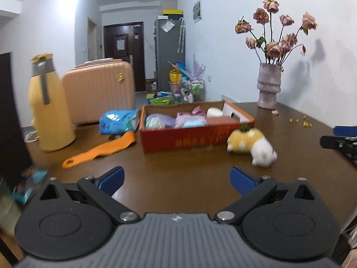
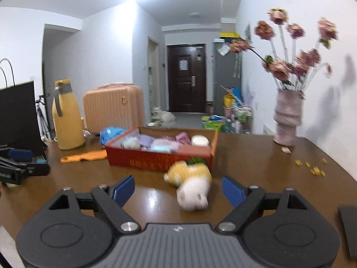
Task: Organize soft objects
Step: 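Open both grippers and withdraw them from the box, then grasp the yellow-and-white alpaca plush with both grippers together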
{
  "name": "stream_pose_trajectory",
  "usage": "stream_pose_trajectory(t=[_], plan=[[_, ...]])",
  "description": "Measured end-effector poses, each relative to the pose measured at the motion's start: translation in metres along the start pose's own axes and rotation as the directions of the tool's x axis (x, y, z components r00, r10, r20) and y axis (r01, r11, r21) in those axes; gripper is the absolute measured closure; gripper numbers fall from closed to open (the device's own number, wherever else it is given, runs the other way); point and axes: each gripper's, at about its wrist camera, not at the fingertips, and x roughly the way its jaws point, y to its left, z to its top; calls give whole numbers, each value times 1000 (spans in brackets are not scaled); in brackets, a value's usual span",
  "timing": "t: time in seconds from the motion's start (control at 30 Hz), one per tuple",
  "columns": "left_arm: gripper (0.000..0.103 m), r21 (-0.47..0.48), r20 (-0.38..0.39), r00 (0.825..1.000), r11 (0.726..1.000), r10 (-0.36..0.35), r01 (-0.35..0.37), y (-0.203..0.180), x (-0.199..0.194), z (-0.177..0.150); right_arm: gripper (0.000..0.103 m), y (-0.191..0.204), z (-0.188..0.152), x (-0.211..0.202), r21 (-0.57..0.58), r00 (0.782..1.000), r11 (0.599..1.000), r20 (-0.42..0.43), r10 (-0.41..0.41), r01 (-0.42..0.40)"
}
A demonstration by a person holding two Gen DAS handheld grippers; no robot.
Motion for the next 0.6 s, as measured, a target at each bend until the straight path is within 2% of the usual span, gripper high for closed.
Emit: stream_pose_trajectory(t=[0.07,0.13,0.23,0.43,0.6], plan=[[0,-16,-22,999,999,42,-42,-1,-6,-21,17,0,-24,-14,33,1000,999,7,8,-8],[0,-34,-69,996,998,54,-57,0,-5,-37,17,-4,-45,-21,62,1000,998,14,18,-19],[0,-48,-117,991,996,66,-72,4,3,-45,17,-7,-63,-16,81,999,997,-45,-4,7],[0,-71,-119,992,996,49,-57,4,29,-31,17,-12,-64,10,106,996,994,-88,4,5],[0,-45,-146,989,999,-10,4,-14,67,-20,19,-17,-54,54,106,992,994,-127,16,-2]])
